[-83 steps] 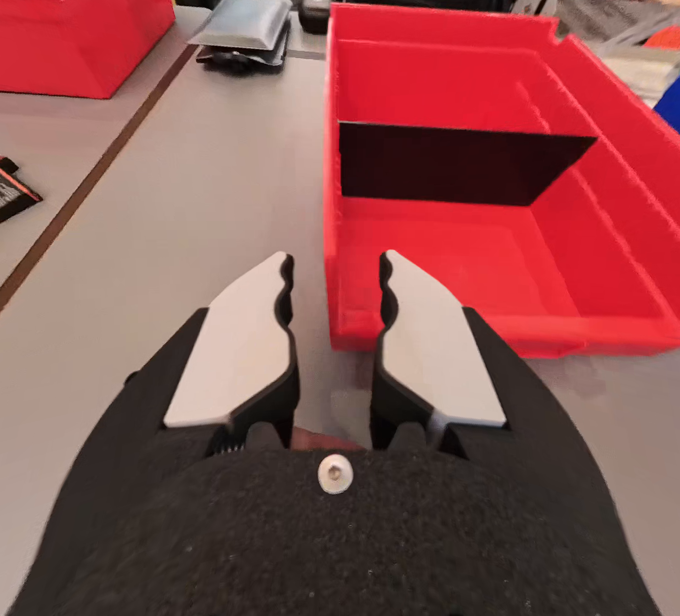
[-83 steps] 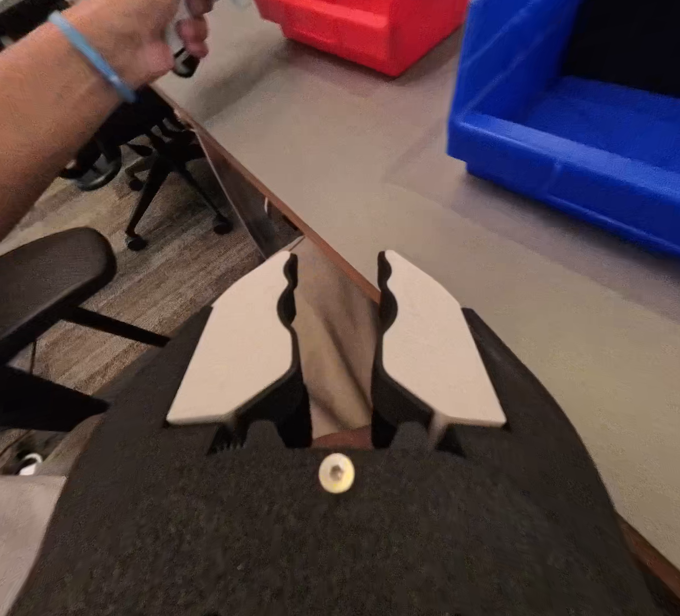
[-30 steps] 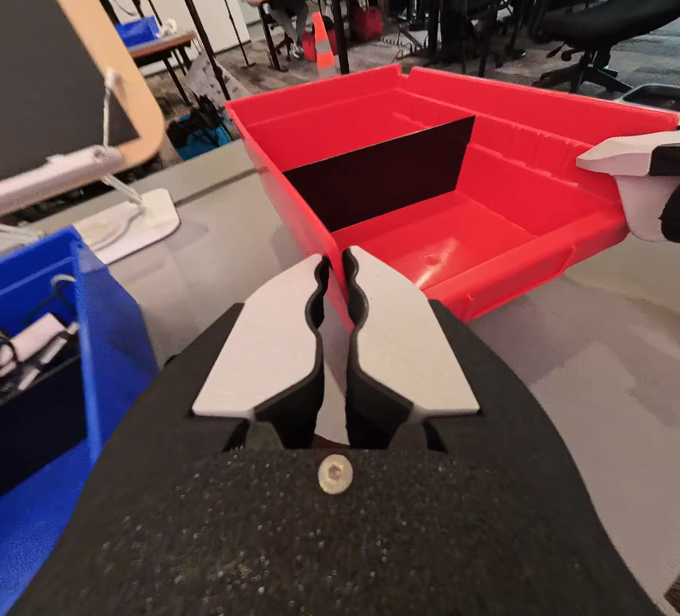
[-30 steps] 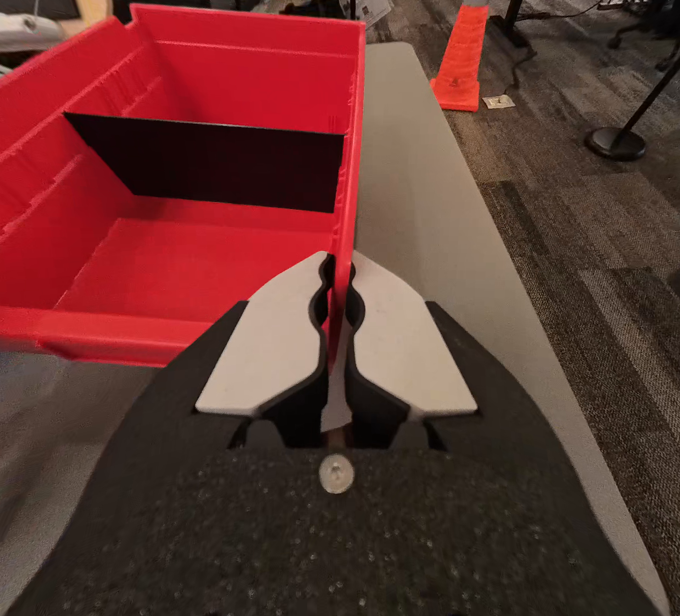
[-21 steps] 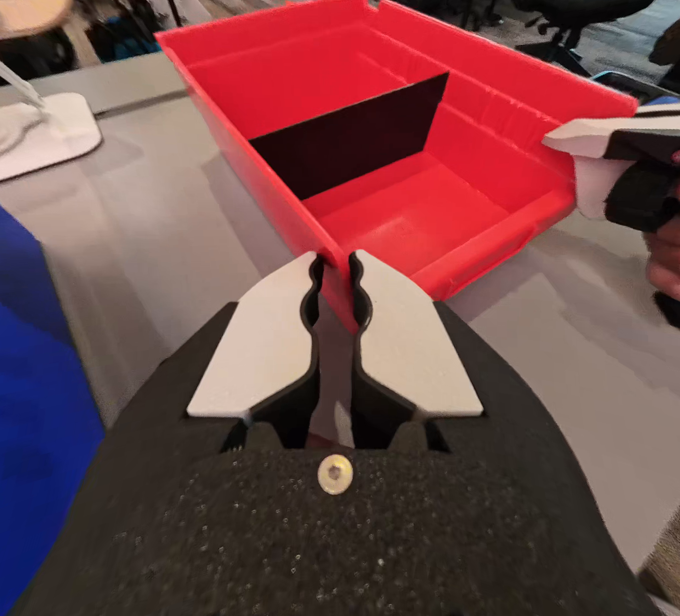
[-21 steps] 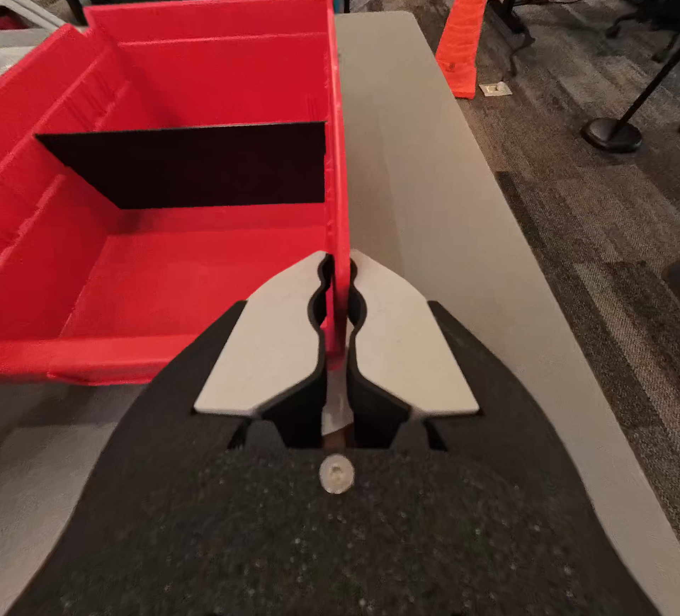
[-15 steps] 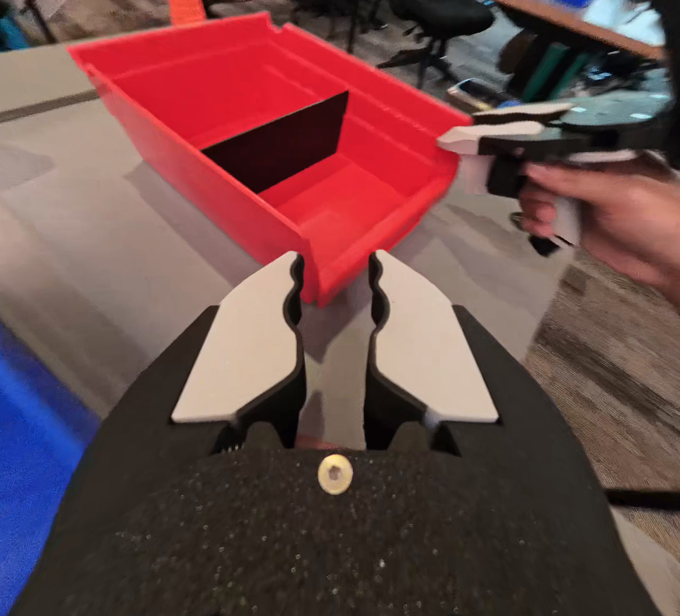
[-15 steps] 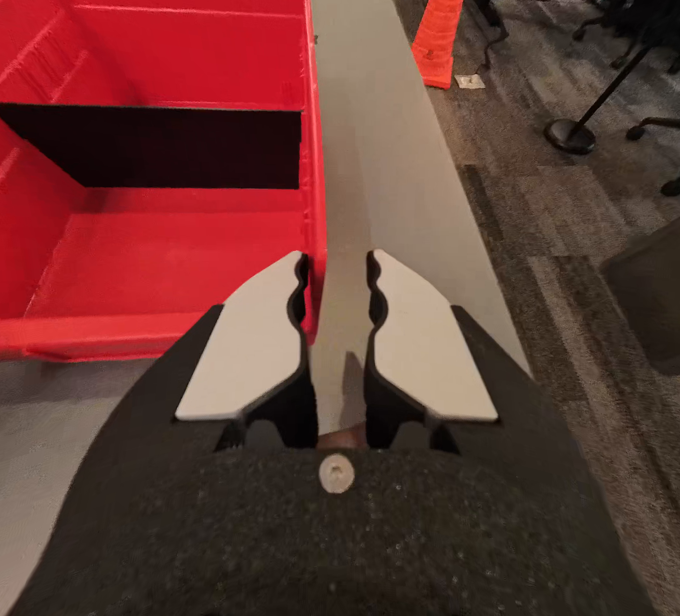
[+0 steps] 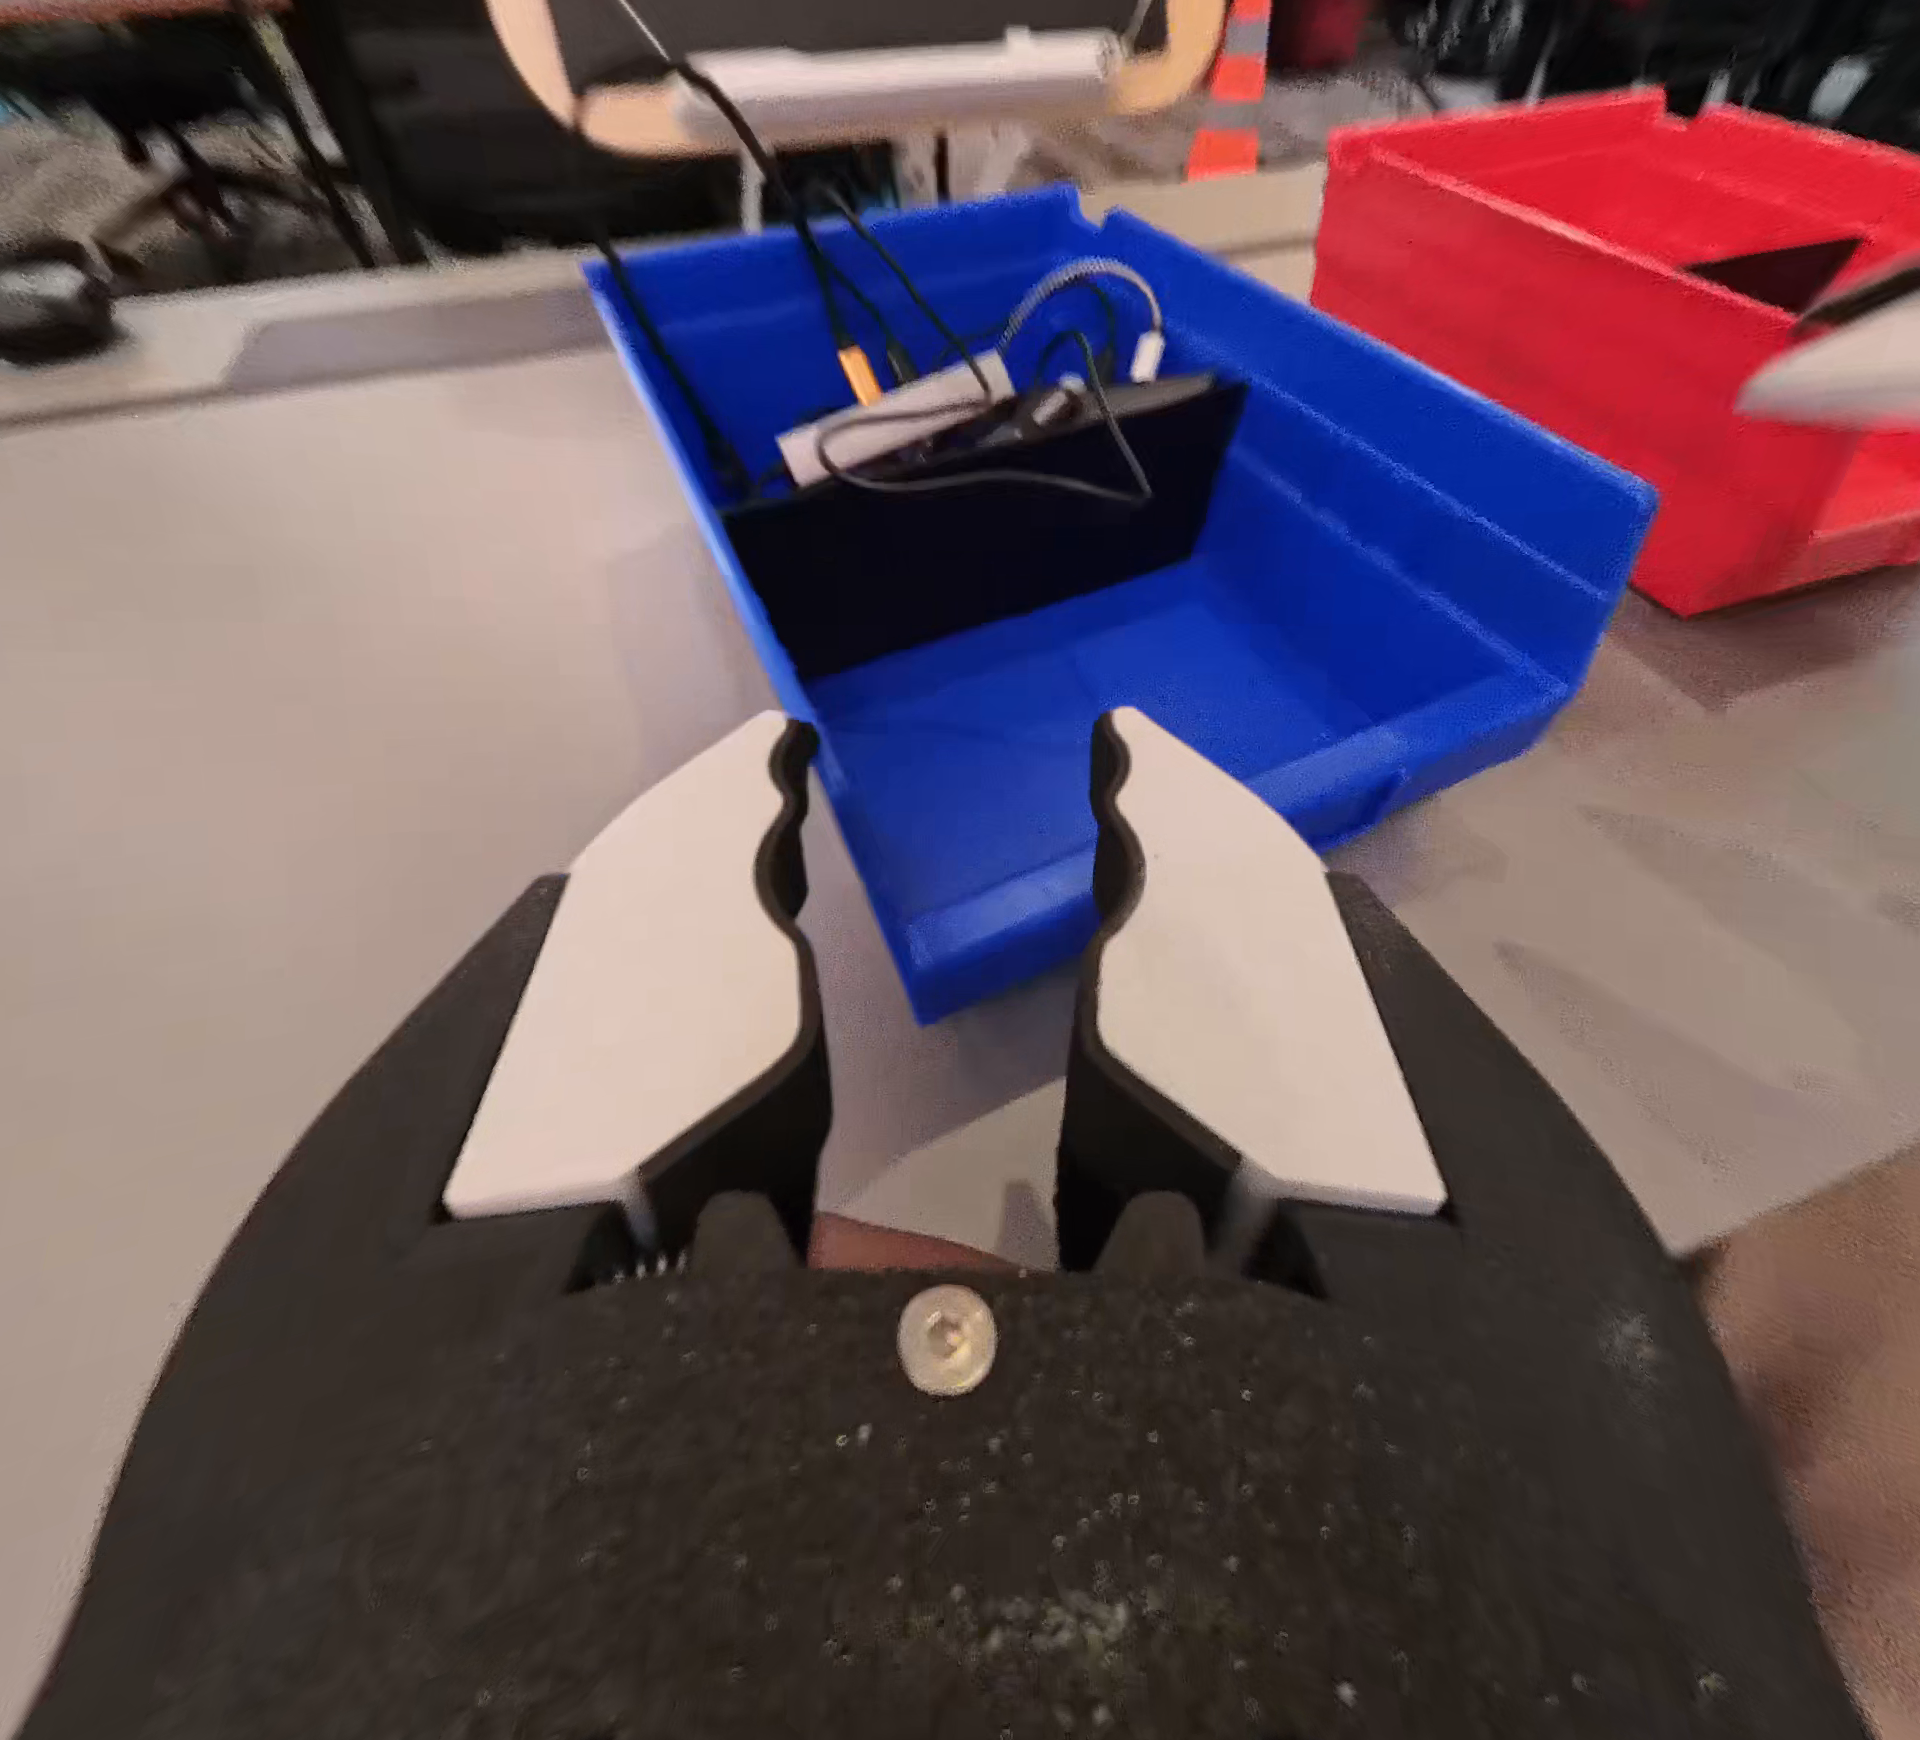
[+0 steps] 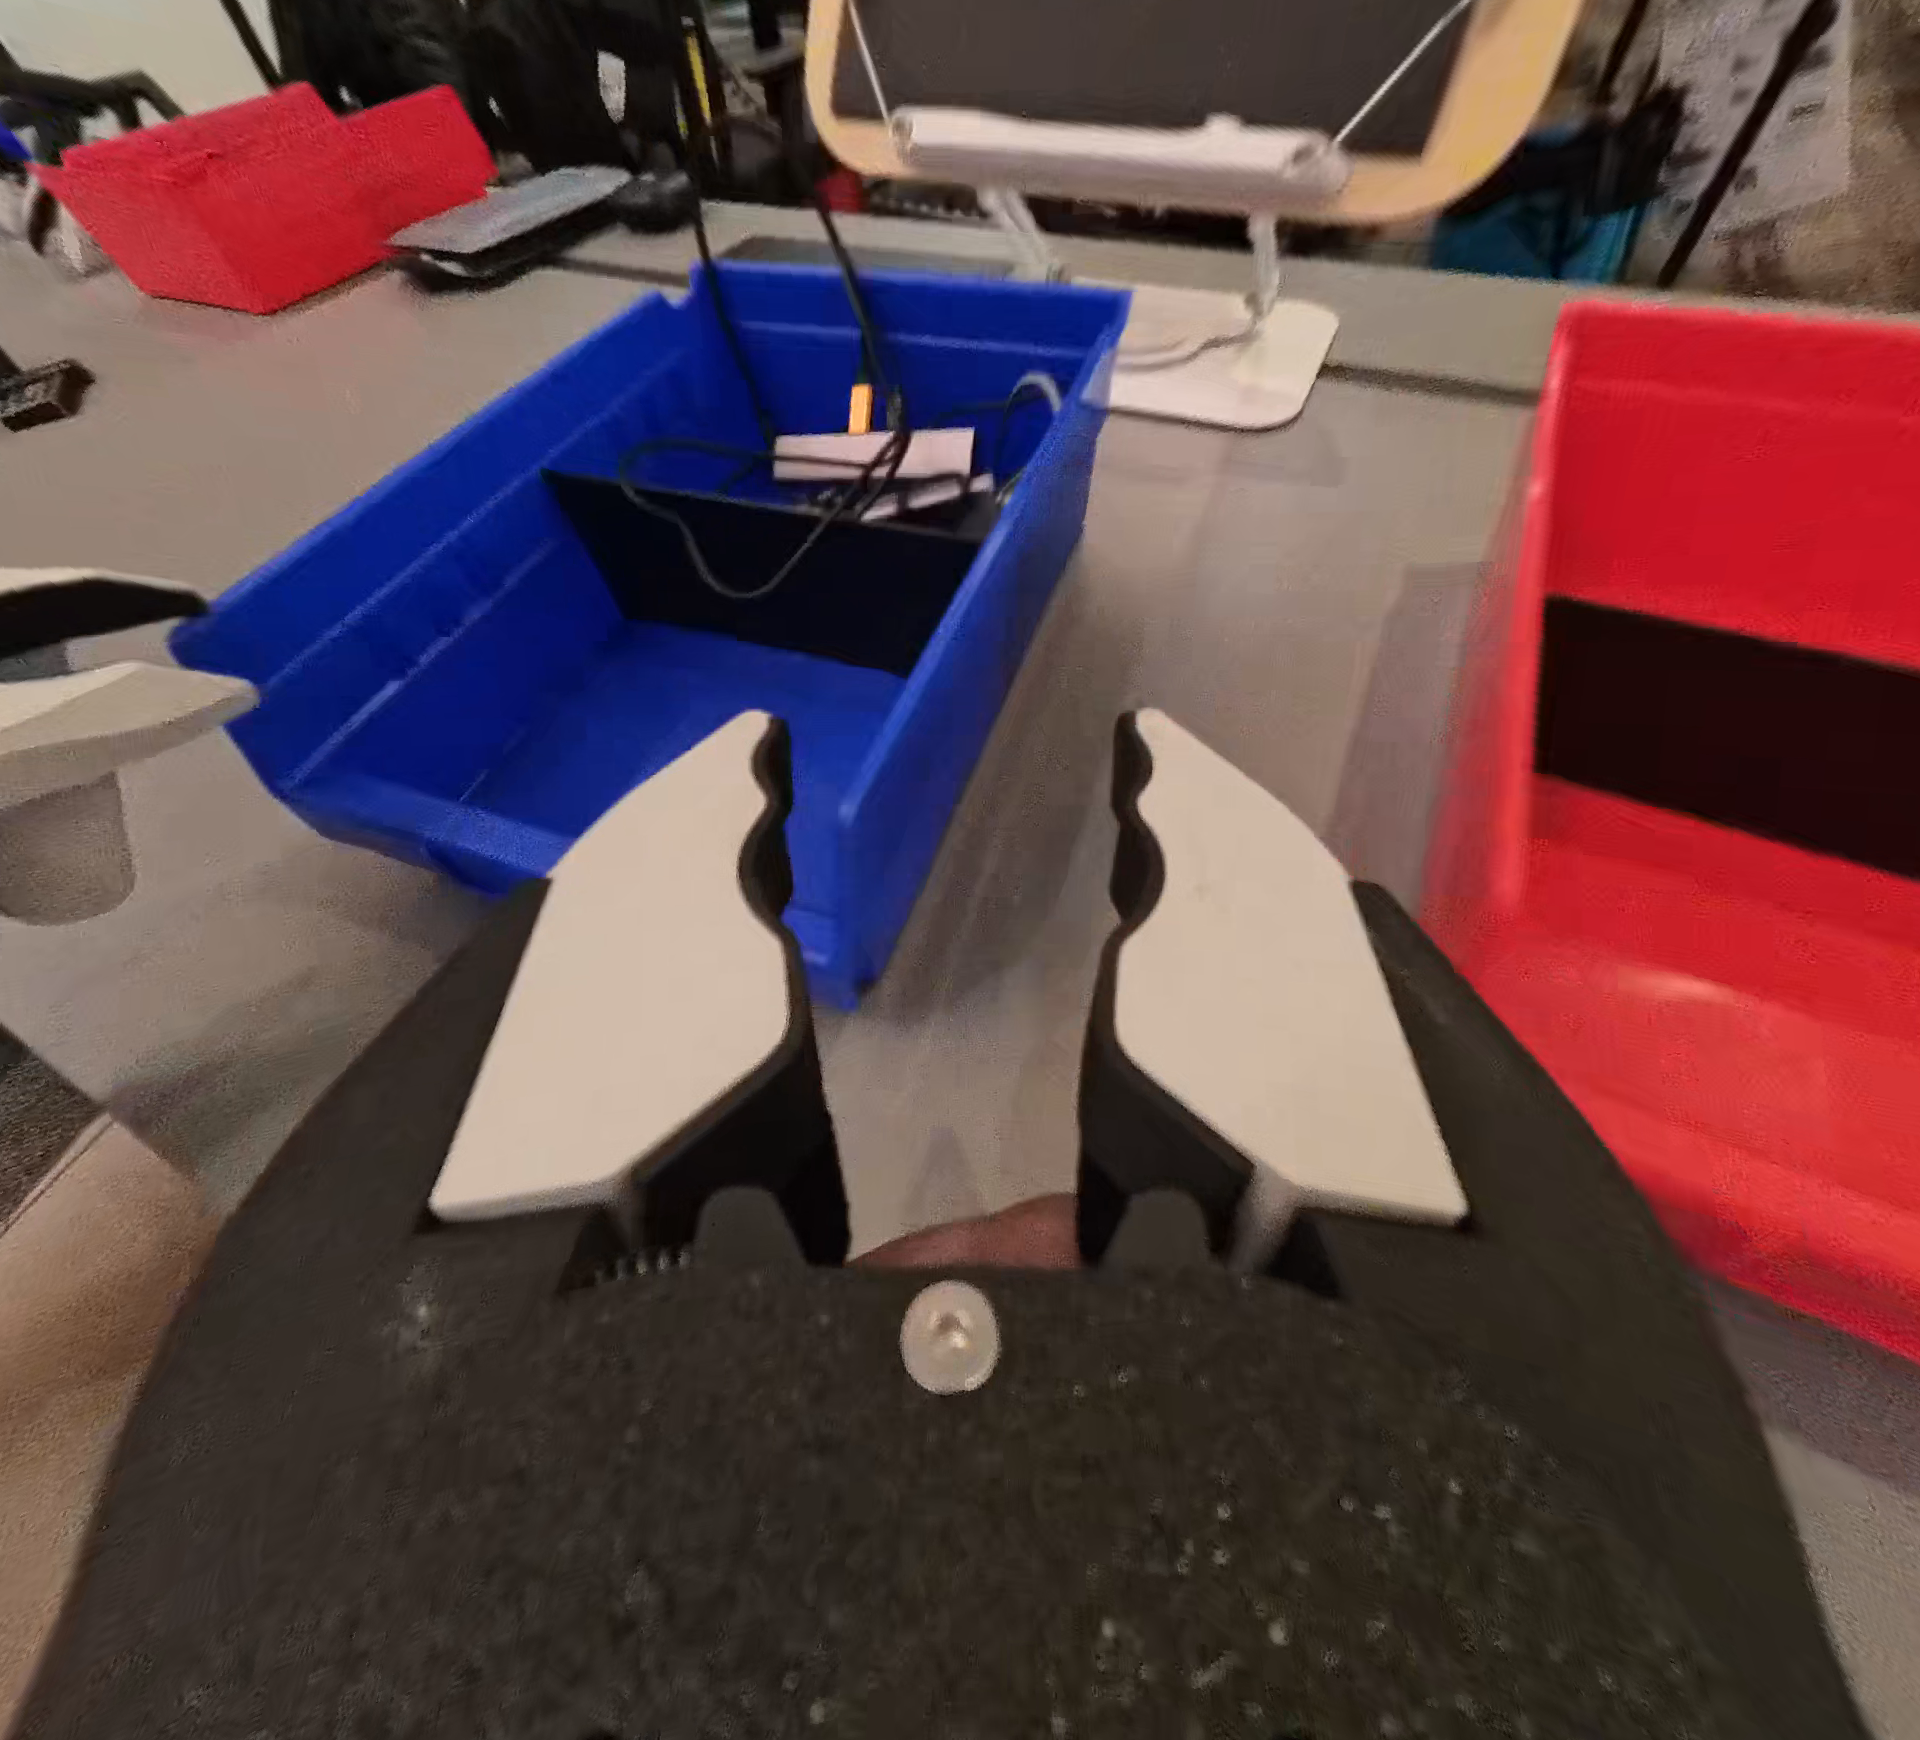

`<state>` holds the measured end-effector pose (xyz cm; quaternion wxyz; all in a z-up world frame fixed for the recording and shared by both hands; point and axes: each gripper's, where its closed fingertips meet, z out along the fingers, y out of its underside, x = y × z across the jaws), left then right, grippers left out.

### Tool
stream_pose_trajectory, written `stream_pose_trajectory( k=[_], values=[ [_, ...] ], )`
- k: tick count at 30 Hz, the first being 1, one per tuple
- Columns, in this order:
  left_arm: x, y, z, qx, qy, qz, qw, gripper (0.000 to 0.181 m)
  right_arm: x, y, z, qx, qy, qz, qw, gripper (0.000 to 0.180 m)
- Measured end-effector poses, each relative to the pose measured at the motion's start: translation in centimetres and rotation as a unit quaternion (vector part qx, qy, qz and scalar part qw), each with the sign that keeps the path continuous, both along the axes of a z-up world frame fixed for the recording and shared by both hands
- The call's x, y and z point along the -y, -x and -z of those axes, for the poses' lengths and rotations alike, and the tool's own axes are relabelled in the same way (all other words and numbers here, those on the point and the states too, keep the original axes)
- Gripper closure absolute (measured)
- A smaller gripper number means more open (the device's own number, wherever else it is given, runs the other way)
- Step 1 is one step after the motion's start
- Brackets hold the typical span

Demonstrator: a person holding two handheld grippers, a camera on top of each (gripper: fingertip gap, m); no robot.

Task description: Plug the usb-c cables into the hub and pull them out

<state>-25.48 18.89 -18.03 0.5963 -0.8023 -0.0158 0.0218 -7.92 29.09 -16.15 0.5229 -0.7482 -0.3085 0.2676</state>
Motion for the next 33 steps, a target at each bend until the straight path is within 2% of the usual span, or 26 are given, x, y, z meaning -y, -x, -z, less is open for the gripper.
stream_pose_trajectory(
  k=[2, 4, 5, 6, 7, 9, 12, 13, 16, 20, 23, 27, 31, 33],
  values=[
    [-0.3, 1.2, 0.3, -0.019, -0.015, -0.030, 0.999, 0.134, 0.0, 1.8, 2.8, 0.023, 0.004, 0.047, 0.999, 0.124],
    [-1.3, 2.2, 1.4, -0.018, 0.016, -0.049, 0.998, 0.141, -0.5, 2.6, 4.3, 0.048, 0.006, 0.092, 0.995, 0.138],
    [-1.7, 2.4, 2.1, -0.010, 0.034, -0.049, 0.998, 0.141, -0.7, 2.9, 4.8, 0.051, 0.014, 0.107, 0.993, 0.146],
    [-2.0, 2.5, 3.1, 0.002, 0.059, -0.045, 0.997, 0.144, -0.9, 3.0, 5.2, 0.050, 0.028, 0.125, 0.990, 0.169],
    [-2.2, 2.5, 4.3, 0.018, 0.085, -0.044, 0.995, 0.159, -0.9, 3.3, 5.5, 0.041, 0.045, 0.135, 0.989, 0.176],
    [-2.7, 2.8, 4.7, 0.048, 0.089, -0.038, 0.994, 0.167, -0.9, 3.6, 5.3, 0.038, 0.042, 0.151, 0.987, 0.177],
    [-2.5, 4.9, 3.6, 0.045, 0.084, -0.065, 0.993, 0.177, 0.0, 5.0, 3.8, 0.070, -0.042, 0.173, 0.981, 0.177],
    [-2.3, 5.9, 3.4, 0.038, 0.086, -0.071, 0.993, 0.178, 0.5, 5.8, 3.5, 0.067, -0.043, 0.176, 0.981, 0.177],
    [-1.2, 9.5, 2.7, 0.060, 0.075, -0.073, 0.993, 0.178, 2.0, 9.4, 1.8, 0.046, -0.058, 0.167, 0.983, 0.176],
    [1.3, 16.3, 0.5, 0.027, 0.039, -0.112, 0.993, 0.178, 3.9, 16.1, -0.1, 0.018, -0.097, 0.147, 0.984, 0.175],
    [2.7, 21.1, 0.0, 0.002, 0.033, -0.131, 0.991, 0.178, 4.8, 21.1, 0.4, 0.023, -0.098, 0.139, 0.985, 0.176],
    [3.6, 25.8, 1.1, -0.004, 0.047, -0.130, 0.990, 0.178, 5.2, 25.9, 2.9, 0.040, -0.065, 0.119, 0.990, 0.176],
    [3.3, 27.8, 4.1, 0.015, 0.065, -0.125, 0.990, 0.178, 5.2, 27.7, 5.0, 0.059, -0.043, 0.119, 0.990, 0.175],
    [3.2, 27.7, 4.1, 0.028, 0.068, -0.126, 0.989, 0.178, 5.3, 27.6, 5.1, 0.049, -0.048, 0.119, 0.991, 0.175]
  ],
)
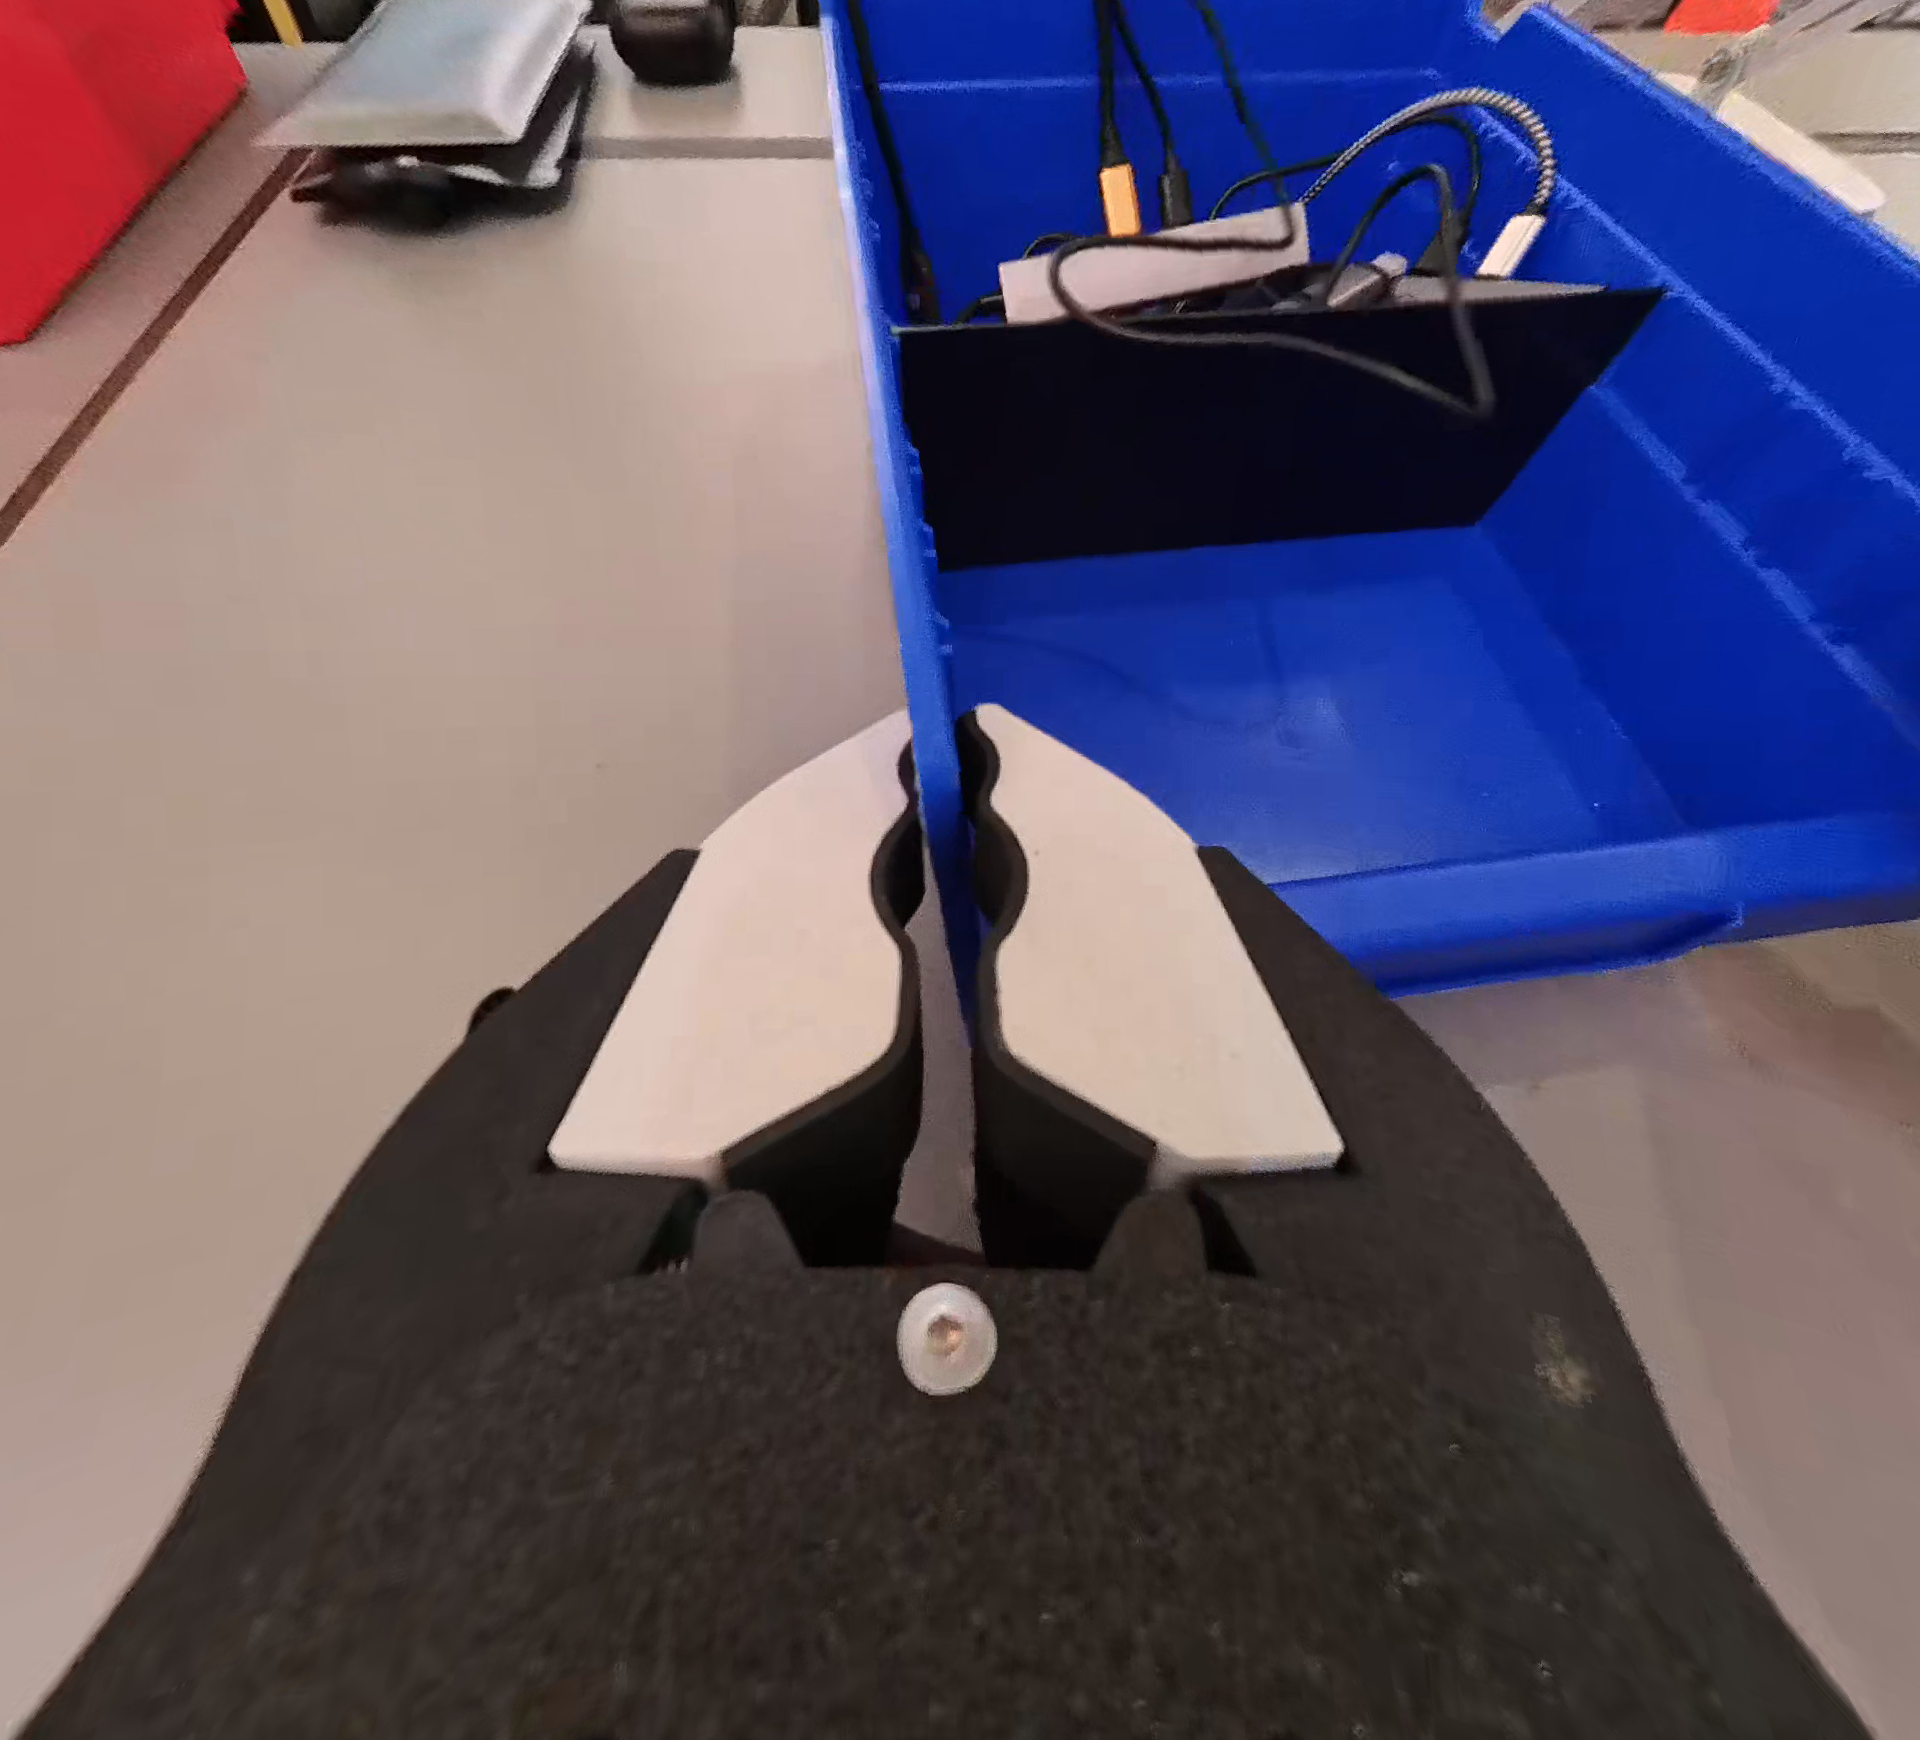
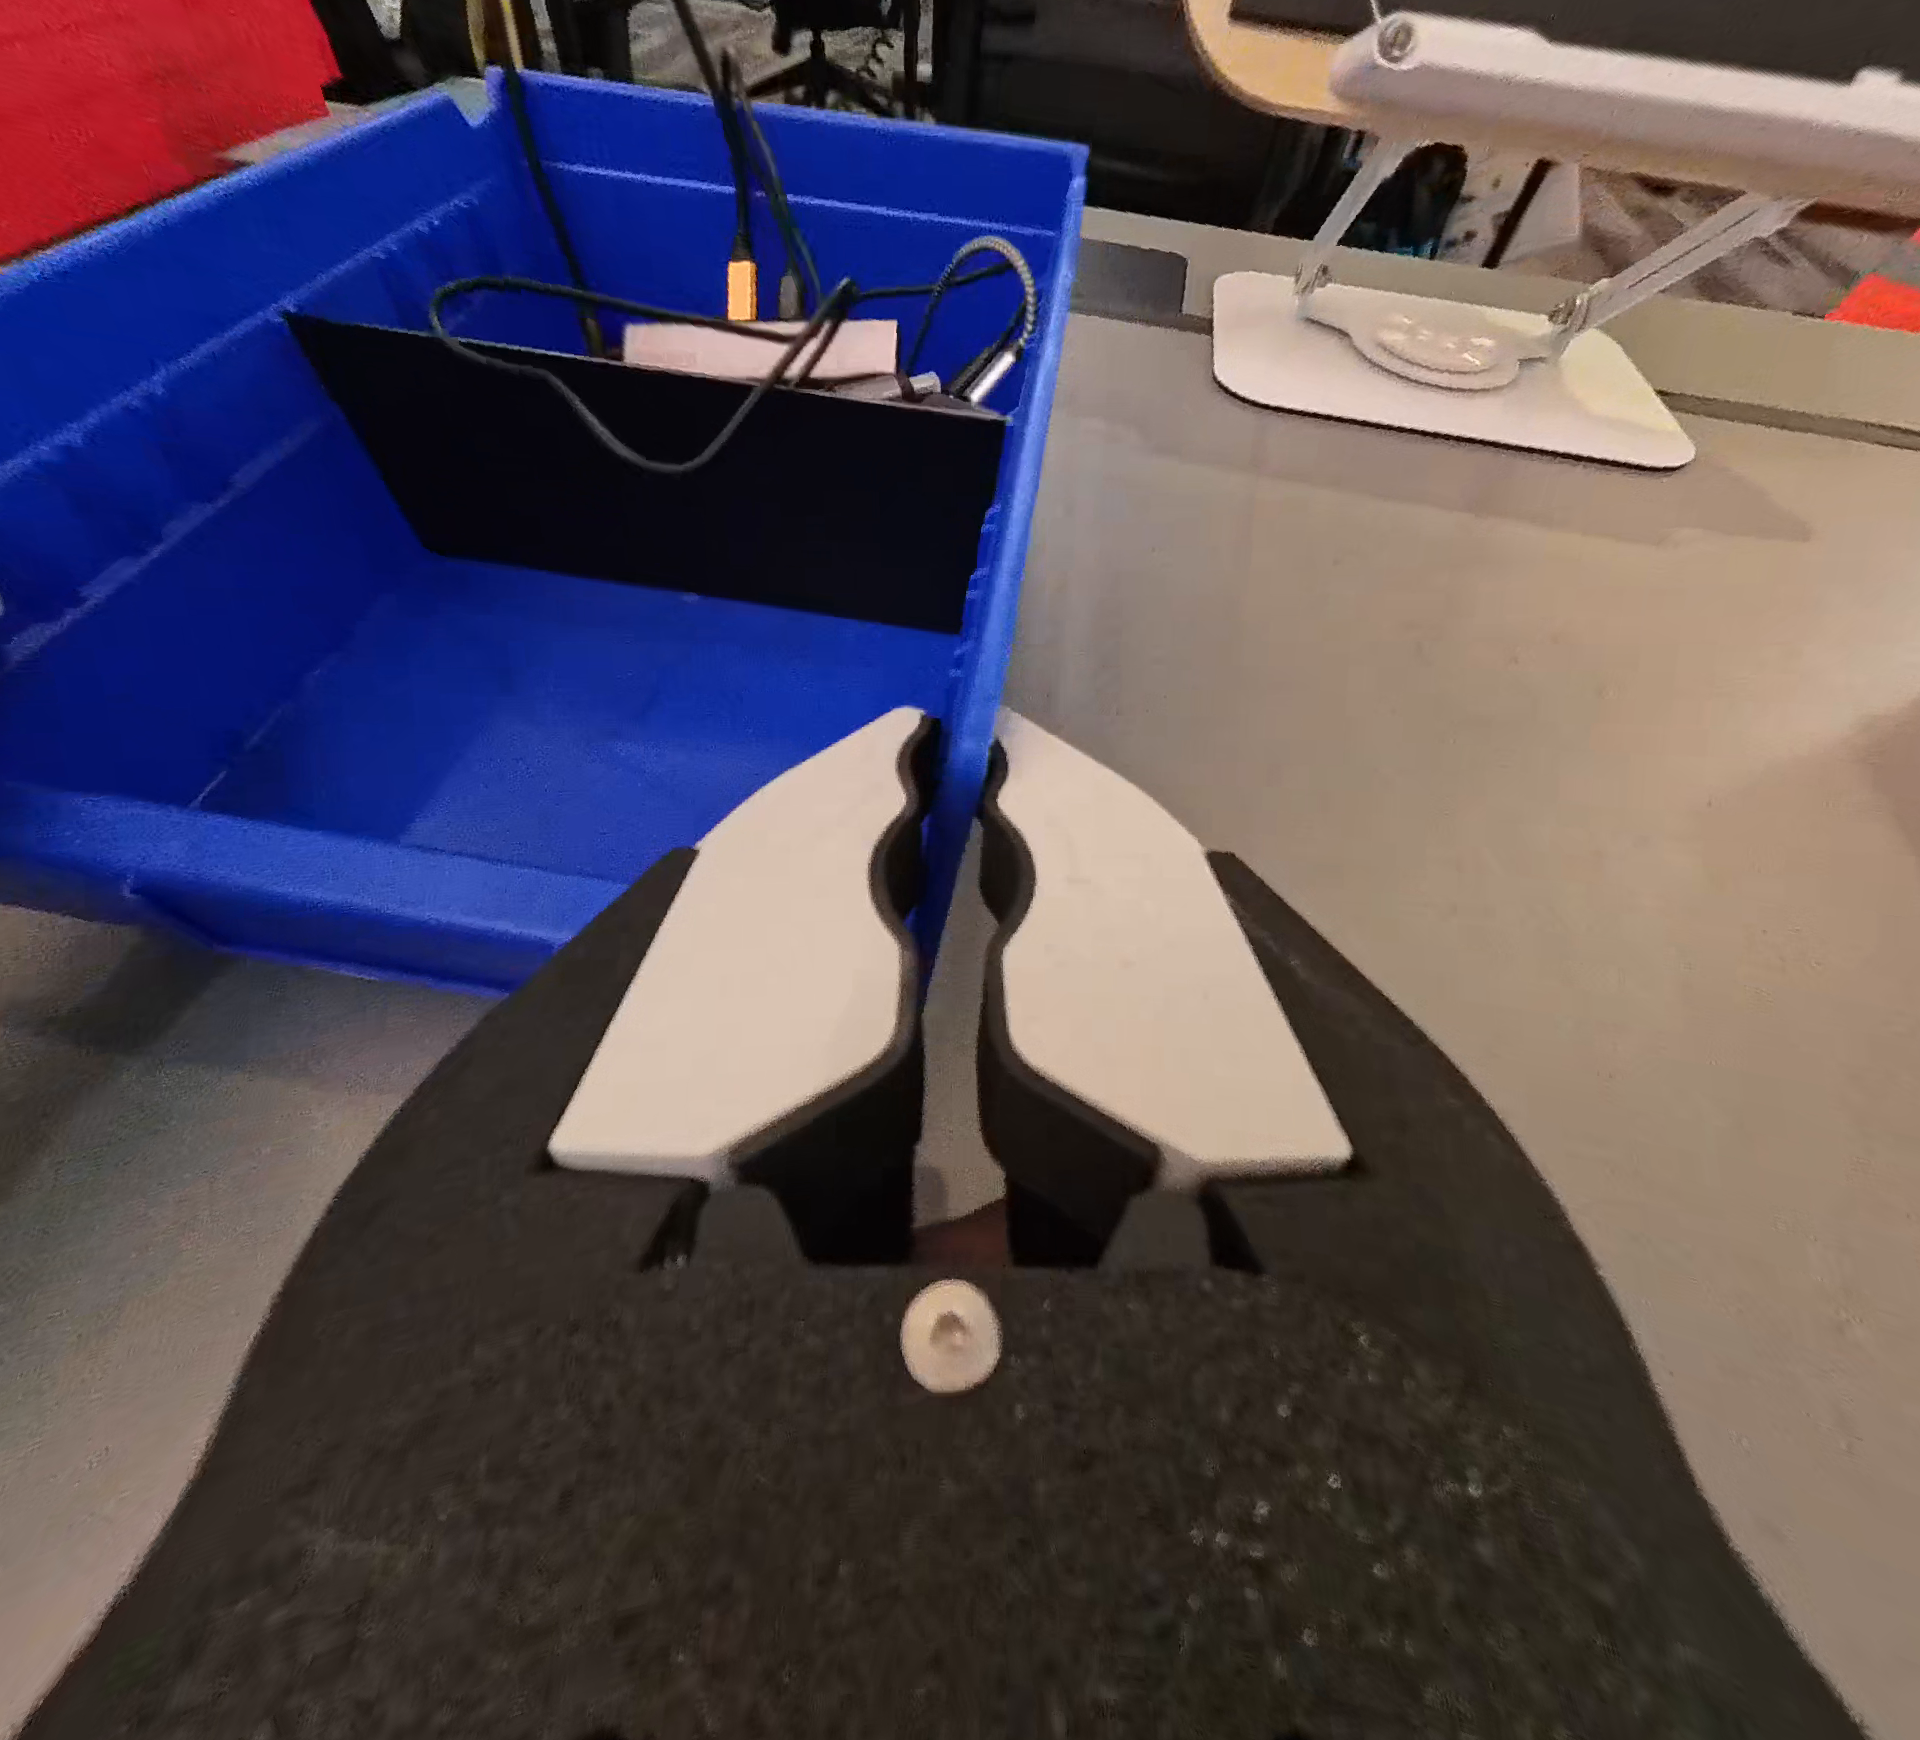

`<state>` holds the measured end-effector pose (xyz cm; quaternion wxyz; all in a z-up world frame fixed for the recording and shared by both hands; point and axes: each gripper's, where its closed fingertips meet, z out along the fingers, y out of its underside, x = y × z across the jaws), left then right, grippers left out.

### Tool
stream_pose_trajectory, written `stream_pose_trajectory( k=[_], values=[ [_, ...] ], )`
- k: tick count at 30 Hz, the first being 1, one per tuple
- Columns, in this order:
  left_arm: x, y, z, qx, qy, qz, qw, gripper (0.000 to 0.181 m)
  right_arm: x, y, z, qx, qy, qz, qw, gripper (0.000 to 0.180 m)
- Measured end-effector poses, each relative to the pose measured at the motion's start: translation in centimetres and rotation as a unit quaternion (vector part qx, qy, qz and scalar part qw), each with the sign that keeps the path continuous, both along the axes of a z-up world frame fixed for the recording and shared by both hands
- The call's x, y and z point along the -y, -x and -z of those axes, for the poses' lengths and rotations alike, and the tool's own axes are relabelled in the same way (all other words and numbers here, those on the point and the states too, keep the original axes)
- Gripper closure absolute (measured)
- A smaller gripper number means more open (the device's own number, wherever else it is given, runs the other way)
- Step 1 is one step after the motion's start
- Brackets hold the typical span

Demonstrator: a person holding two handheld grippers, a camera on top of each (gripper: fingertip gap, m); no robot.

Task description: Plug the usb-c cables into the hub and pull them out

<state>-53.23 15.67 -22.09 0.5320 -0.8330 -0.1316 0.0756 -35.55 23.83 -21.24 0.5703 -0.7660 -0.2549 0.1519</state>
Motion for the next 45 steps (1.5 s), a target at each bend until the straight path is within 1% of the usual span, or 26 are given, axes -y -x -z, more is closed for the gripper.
stream_pose_trajectory(
  k=[2, 4, 6, 7, 8, 10, 11, 13, 16, 19, 21, 22, 23, 25, 27, 28, 30, 32, 34, 38, 40, 45],
  values=[
    [0.2, 0.2, 0.0, 0.000, 0.010, -0.024, 1.000, 0.178, 0.3, 0.2, 0.1, -0.007, 0.010, -0.031, 0.999, 0.174],
    [0.5, 0.4, 0.0, 0.005, 0.009, -0.050, 0.999, 0.176, 1.1, 0.1, 0.1, 0.016, 0.024, -0.088, 0.996, 0.171],
    [0.9, 0.2, -1.1, 0.013, -0.015, -0.062, 0.998, 0.160, 2.2, -1.0, -0.5, 0.018, 0.044, -0.149, 0.988, 0.160],
    [1.3, 0.2, -2.2, 0.015, -0.035, -0.070, 0.997, 0.158, 3.0, -1.9, -1.1, 0.014, 0.054, -0.183, 0.982, 0.157],
    [1.9, 0.3, -3.7, 0.014, -0.070, -0.084, 0.994, 0.159, 3.7, -3.0, -1.7, 0.007, 0.063, -0.218, 0.974, 0.154],
    [3.6, 0.2, -7.6, 0.017, -0.174, -0.108, 0.979, 0.159, 5.0, -6.1, -3.0, -0.001, 0.073, -0.286, 0.955, 0.148],
    [4.3, 0.0, -9.1, 0.020, -0.221, -0.112, 0.969, 0.159, 5.1, -8.0, -3.5, -0.002, 0.070, -0.306, 0.949, 0.147],
    [5.3, -0.5, -10.6, 0.029, -0.273, -0.118, 0.954, 0.157, 4.0, -12.6, -4.4, -0.004, 0.047, -0.313, 0.949, 0.144],
    [4.8, -2.9, -10.8, 0.035, -0.284, -0.088, 0.954, 0.156, 0.6, -20.8, -5.2, -0.003, -0.018, -0.257, 0.966, 0.144],
    [2.6, -6.3, -9.4, 0.041, -0.247, -0.044, 0.967, 0.158, -1.1, -29.3, -5.8, -0.054, -0.088, -0.208, 0.973, 0.144],
    [1.1, -9.5, -8.1, 0.049, -0.213, 0.002, 0.976, 0.158, -2.1, -34.8, -4.4, -0.080, -0.070, -0.157, 0.982, 0.147],
    [0.7, -10.8, -7.3, 0.048, -0.185, 0.013, 0.982, 0.158, -2.8, -37.3, -3.7, -0.091, -0.053, -0.129, 0.986, 0.147],
    [0.5, -11.9, -6.2, 0.040, -0.149, 0.011, 0.988, 0.156, -3.7, -39.5, -3.3, -0.100, -0.034, -0.095, 0.990, 0.145],
    [1.4, -13.4, -2.8, 0.004, -0.052, -0.008, 0.999, 0.149, -5.7, -43.6, -2.9, -0.115, -0.011, -0.025, 0.993, 0.142],
    [1.5, -15.3, -1.4, -0.024, -0.015, 0.005, 1.000, 0.151, -7.5, -46.6, -3.0, -0.121, -0.019, 0.029, 0.992, 0.144],
    [1.3, -16.1, -1.4, -0.024, -0.007, 0.020, 0.999, 0.151, -8.2, -47.6, -2.7, -0.106, -0.026, 0.046, 0.993, 0.145],
    [0.8, -16.6, -1.7, -0.028, -0.015, 0.041, 0.999, 0.150, -9.4, -49.0, -1.3, -0.041, -0.031, 0.076, 0.996, 0.146],
    [0.6, -15.9, -1.4, -0.043, -0.012, 0.048, 0.998, 0.150, -9.9, -49.0, 0.4, -0.009, -0.010, 0.080, 0.997, 0.146],
    [0.6, -15.4, -1.2, -0.032, -0.013, 0.059, 0.998, 0.148, -9.9, -48.2, 1.2, -0.014, 0.018, 0.074, 0.997, 0.146],
    [0.6, -15.0, -1.0, 0.009, -0.027, 0.072, 0.997, 0.147, -10.0, -48.0, 1.4, 0.010, 0.010, 0.070, 0.997, 0.149],
    [0.4, -15.2, -0.9, 0.022, -0.028, 0.078, 0.996, 0.146, -10.0, -48.0, 1.4, 0.004, 0.014, 0.071, 0.997, 0.151],
    [-0.1, -15.8, -0.9, 0.000, -0.029, 0.092, 0.995, 0.146, -10.2, -47.7, 2.1, 0.000, 0.033, 0.065, 0.997, 0.153]
  ],
)
